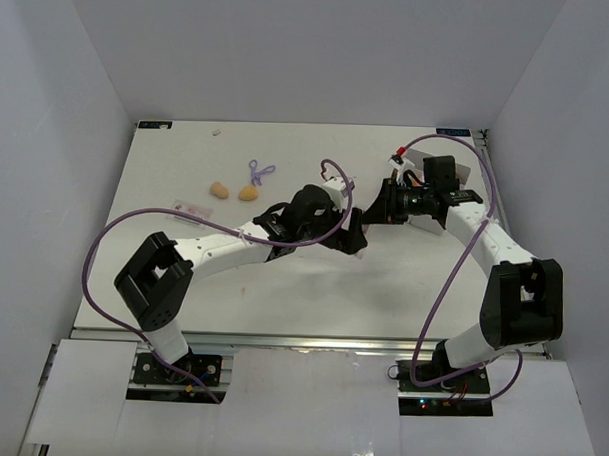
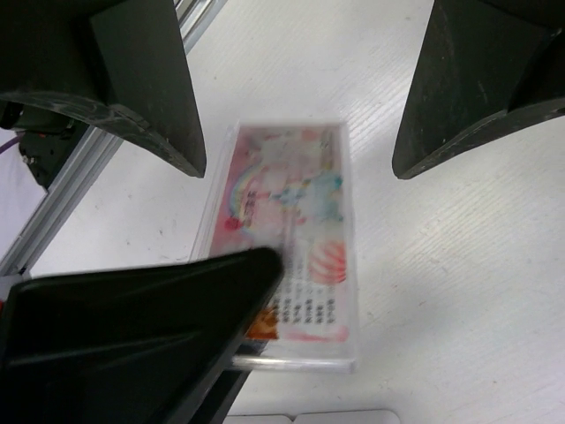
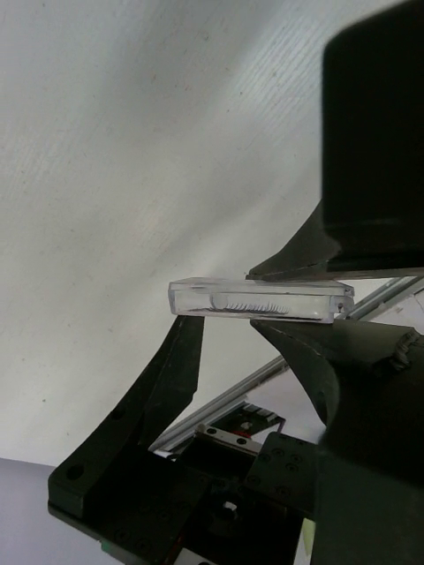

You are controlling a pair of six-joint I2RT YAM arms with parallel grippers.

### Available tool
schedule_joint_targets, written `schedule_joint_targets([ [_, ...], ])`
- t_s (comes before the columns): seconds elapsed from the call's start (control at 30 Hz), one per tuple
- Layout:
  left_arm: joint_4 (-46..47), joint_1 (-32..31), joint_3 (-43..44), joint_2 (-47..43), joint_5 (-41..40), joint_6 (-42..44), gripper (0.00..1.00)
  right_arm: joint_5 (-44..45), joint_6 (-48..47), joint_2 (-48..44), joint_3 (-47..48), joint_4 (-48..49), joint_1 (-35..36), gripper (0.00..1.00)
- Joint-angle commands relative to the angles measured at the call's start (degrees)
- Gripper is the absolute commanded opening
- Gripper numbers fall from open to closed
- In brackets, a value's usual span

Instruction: Organize the makeup

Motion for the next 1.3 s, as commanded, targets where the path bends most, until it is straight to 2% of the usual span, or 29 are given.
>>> schedule_joint_targets([
  [0.0, -3.0, 0.2, 0.6, -7.7, -2.4, 2.9, 0.98, 3.7, -10.6, -3.6, 5.0, -3.3, -2.7, 0.08],
  [0.27, -15.7, 3.7, -3.7, -20.3, -4.1, 8.5, 0.98, 2.6, -35.1, -9.6, 3.0, -3.5, -12.3, 0.08],
  [0.37, -19.5, 4.9, -7.7, -26.6, -8.1, 11.0, 0.98, 2.9, -43.9, -12.2, 1.9, -1.2, -15.0, 0.08],
  [0.5, -21.3, 6.4, -14.1, -35.0, -12.8, 13.2, 0.98, 4.6, -55.5, -14.5, 0.4, 1.6, -17.4, 0.08],
  [0.63, -19.3, 6.9, -18.9, -40.5, -15.3, 13.3, 0.98, 2.1, -65.5, -12.4, 1.3, 1.5, -20.3, 0.08],
  [0.9, -19.0, 7.9, -20.0, -40.8, -14.7, 12.7, 0.98, 0.7, -72.1, -6.3, 5.6, 1.9, -22.9, 0.08],
  [1.27, -18.7, 8.7, -20.5, -41.0, -14.2, 12.6, 0.98, -0.4, -73.4, 0.9, 11.7, 1.9, -23.2, 0.08],
])
